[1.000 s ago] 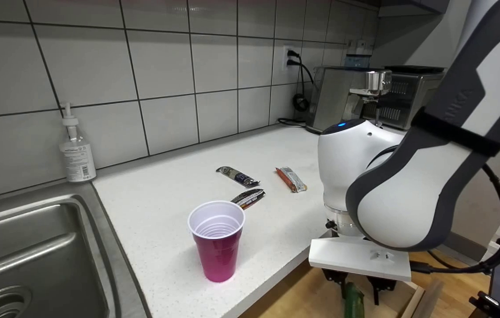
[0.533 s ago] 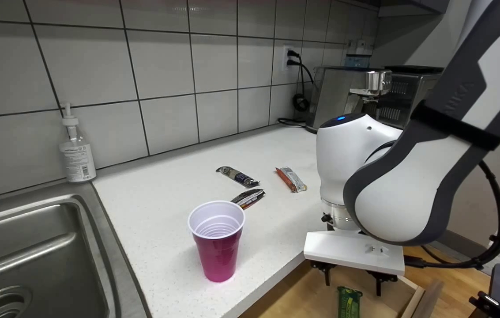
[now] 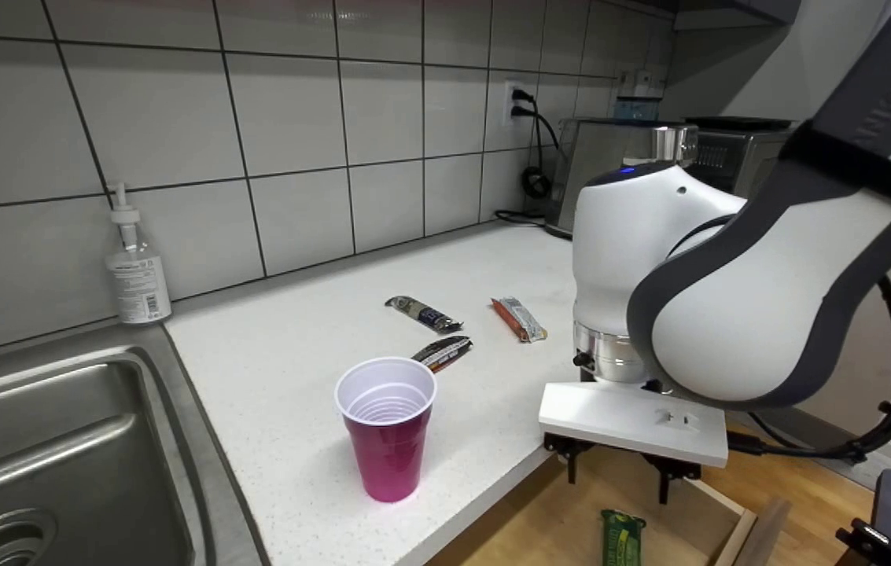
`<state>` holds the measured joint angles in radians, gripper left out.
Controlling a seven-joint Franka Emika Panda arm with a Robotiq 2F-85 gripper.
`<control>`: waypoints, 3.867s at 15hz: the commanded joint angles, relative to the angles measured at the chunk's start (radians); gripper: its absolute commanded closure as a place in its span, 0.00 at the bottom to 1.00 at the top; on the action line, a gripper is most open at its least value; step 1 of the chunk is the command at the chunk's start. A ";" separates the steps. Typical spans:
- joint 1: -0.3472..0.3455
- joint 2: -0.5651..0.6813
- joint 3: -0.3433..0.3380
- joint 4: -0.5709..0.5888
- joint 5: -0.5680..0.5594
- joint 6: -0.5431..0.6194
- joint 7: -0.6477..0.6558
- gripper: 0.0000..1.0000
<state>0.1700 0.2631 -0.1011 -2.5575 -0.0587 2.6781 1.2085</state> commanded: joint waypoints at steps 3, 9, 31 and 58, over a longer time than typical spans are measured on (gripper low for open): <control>-0.014 -0.138 0.020 -0.045 0.009 0.050 -0.010 0.00; -0.029 -0.200 0.056 -0.018 0.029 0.034 -0.023 0.00; -0.008 0.083 0.040 0.442 0.094 -0.090 0.146 0.00; -0.009 0.368 0.024 0.785 0.129 -0.237 0.226 0.13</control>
<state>0.1562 0.6088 -0.0709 -1.8211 0.0548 2.4868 1.4127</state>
